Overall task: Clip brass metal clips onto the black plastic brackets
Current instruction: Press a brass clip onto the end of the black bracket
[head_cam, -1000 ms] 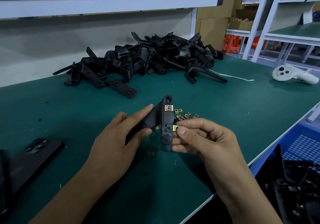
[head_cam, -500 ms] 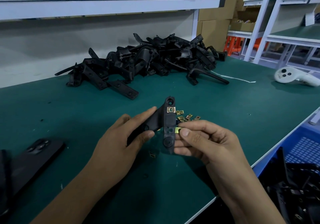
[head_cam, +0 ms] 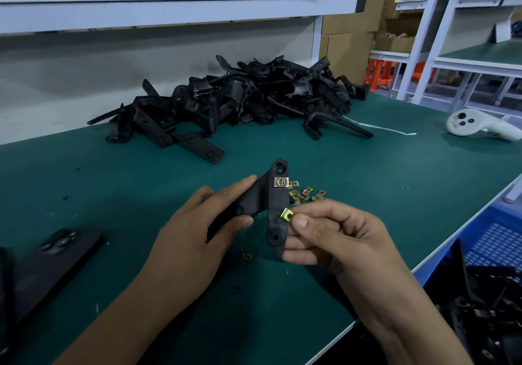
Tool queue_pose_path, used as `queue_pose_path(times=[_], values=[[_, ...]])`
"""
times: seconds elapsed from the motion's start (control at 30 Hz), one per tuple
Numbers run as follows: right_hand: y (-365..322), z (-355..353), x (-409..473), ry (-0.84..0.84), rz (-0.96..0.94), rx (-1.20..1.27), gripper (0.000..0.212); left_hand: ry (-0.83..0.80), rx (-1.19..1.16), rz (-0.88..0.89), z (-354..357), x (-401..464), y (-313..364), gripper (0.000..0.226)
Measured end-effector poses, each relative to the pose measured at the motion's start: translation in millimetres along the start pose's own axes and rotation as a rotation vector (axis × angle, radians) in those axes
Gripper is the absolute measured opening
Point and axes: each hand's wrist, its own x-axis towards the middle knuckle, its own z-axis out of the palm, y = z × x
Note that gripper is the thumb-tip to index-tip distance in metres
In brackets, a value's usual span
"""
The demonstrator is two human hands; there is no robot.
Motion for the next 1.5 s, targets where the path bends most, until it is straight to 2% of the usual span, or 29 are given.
queue_pose_path(times=[0.17,0.57,0.8,0.9,1.0,1.23,1.5], values=[[0.6,-0.2,2.1,0.018,-0.045,0.032,0.016,0.033,-0.063,-0.005,-0.9,0.0,-1.0,0.055],[6.0,0.2,2.2,0.027,-0.118,-0.094,0.023,0.0,-0.041,-0.024,-1.5,-1.1,-1.5,0.055],[-3.1,-3.8,-2.8,-0.107,-0.025,-0.044,0.019,-0.08,-0.195,-0.006,-3.2,-0.7,4.9,0.055],[-5.2,-5.8,-4.0,-0.166,0.031,-0.016,0.027,-0.1,-0.226,0.033,-2.7,-1.7,9.5,0.055],[-5.7,-7.6,-3.4,-0.181,0.069,-0.006,0.04,-0.083,-0.184,0.047,-3.4,-1.5,9.7,0.055],[-2.9,-9.0,1.2,-0.177,0.104,-0.01,0.046,-0.01,-0.03,0.082,-4.2,-1.9,8.3,0.05],[0.7,-8.5,3.5,-0.165,0.148,0.027,0.045,0.0,0.044,0.16,0.6,-2.6,13.9,0.058]])
